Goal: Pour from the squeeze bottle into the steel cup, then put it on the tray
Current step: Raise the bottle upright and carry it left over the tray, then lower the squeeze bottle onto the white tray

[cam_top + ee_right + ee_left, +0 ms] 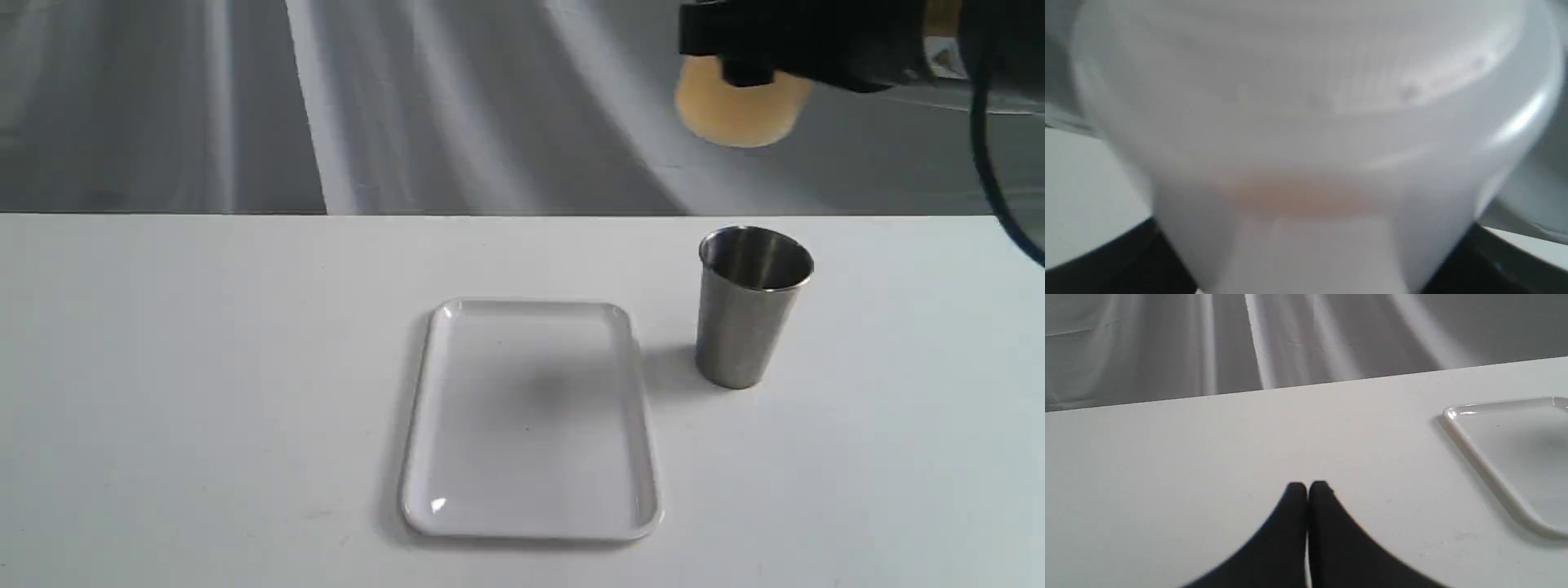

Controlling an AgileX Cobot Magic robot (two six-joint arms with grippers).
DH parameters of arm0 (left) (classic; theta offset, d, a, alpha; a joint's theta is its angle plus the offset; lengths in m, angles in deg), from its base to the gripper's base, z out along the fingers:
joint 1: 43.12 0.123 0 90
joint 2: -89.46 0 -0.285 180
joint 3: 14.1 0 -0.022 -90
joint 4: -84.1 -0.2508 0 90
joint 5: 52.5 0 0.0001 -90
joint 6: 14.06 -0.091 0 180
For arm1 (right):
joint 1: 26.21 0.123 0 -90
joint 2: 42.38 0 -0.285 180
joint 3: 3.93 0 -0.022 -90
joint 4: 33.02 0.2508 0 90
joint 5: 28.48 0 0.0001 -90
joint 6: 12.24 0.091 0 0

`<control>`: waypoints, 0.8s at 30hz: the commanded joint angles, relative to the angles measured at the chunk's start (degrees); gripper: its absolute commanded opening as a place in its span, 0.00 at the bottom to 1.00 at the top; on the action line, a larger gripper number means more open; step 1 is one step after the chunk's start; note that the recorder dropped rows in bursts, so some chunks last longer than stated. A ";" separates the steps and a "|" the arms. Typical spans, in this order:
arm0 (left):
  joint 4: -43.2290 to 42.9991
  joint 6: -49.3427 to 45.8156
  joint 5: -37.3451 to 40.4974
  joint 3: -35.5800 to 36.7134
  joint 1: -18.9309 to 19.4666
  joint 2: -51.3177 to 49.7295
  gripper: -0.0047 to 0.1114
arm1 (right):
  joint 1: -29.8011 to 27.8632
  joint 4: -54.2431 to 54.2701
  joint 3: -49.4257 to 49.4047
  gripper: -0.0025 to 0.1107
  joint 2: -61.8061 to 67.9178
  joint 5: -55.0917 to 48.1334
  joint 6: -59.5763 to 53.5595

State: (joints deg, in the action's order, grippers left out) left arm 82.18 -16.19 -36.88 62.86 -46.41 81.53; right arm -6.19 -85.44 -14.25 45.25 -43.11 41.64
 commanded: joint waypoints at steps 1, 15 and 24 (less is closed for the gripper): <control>0.04 0.24 -0.39 0.25 -0.33 0.15 0.04 | 0.06 8.53 0.54 0.16 2.71 7.44 -10.83; 0.04 0.26 -0.39 0.25 -0.33 0.15 0.04 | 4.10 32.50 0.54 0.16 18.43 18.53 -38.72; 0.04 0.26 -0.39 0.25 -0.33 0.15 0.04 | 4.59 37.62 0.13 0.16 27.28 21.16 -43.35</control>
State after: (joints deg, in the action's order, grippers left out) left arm 82.18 -16.19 -36.88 62.86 -46.41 81.53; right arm -1.65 -49.22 -14.20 72.29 -24.93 -0.02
